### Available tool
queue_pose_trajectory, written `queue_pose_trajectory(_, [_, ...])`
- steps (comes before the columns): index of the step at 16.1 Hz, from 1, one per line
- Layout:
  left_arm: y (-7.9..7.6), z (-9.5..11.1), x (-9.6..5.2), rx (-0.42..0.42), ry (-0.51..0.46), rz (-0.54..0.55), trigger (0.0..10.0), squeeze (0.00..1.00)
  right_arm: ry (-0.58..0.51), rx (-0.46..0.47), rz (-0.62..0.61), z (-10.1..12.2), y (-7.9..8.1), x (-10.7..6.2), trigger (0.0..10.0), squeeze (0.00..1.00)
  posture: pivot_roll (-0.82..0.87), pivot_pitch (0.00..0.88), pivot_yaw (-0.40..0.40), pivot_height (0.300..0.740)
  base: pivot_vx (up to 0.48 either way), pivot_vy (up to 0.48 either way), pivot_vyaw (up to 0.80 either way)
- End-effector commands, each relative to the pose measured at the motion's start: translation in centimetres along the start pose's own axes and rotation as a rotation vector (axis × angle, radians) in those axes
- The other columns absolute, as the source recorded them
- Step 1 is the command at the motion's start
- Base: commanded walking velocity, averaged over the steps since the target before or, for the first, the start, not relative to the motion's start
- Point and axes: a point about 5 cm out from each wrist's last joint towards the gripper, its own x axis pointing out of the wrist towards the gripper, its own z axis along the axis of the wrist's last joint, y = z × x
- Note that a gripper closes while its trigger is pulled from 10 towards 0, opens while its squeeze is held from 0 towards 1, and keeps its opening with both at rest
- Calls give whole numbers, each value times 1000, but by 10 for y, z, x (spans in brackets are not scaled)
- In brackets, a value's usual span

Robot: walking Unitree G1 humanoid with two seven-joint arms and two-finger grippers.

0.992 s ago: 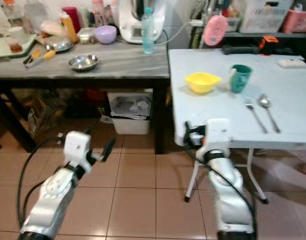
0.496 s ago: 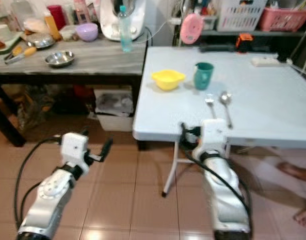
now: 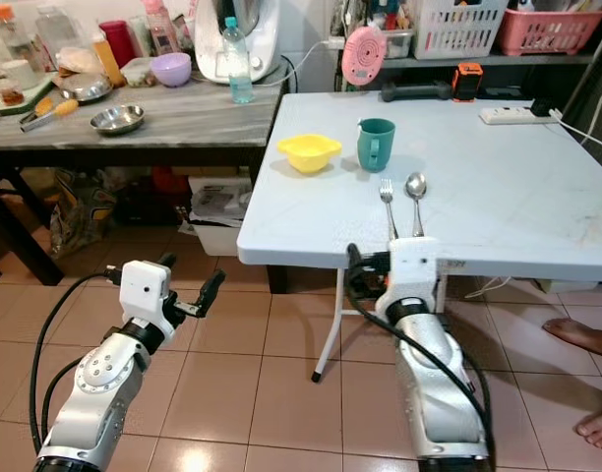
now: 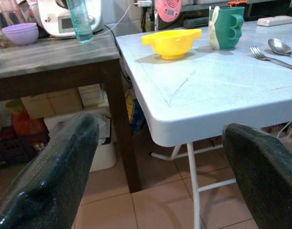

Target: Setting the table

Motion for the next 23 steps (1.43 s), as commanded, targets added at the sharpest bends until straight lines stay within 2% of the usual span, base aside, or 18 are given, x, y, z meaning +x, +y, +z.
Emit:
queue_pose_trajectory(1, [3, 4, 0, 6, -10, 5, 10000, 0, -24, -8, 5, 6, 1, 0, 10000, 0, -62, 0, 70, 740, 281, 0, 0])
queue_pose_trajectory(5, [2, 4, 1, -2, -14, -11, 10000, 0, -26, -12, 3, 6, 0, 0, 10000, 0, -65, 0, 71, 740, 328, 0, 0])
queue_pose_trajectory(21, [-3, 2, 0, -15, 0, -32, 10000, 0, -23, -22, 32, 6, 4, -2, 10000, 0, -72, 0, 76, 740, 479, 0, 0])
queue_pose_trajectory(23, [-2, 5, -2, -30, -25, -43, 10000, 0, -26, -30, 55, 6, 7, -3, 10000, 0, -71, 0, 75, 740, 0, 0, 0])
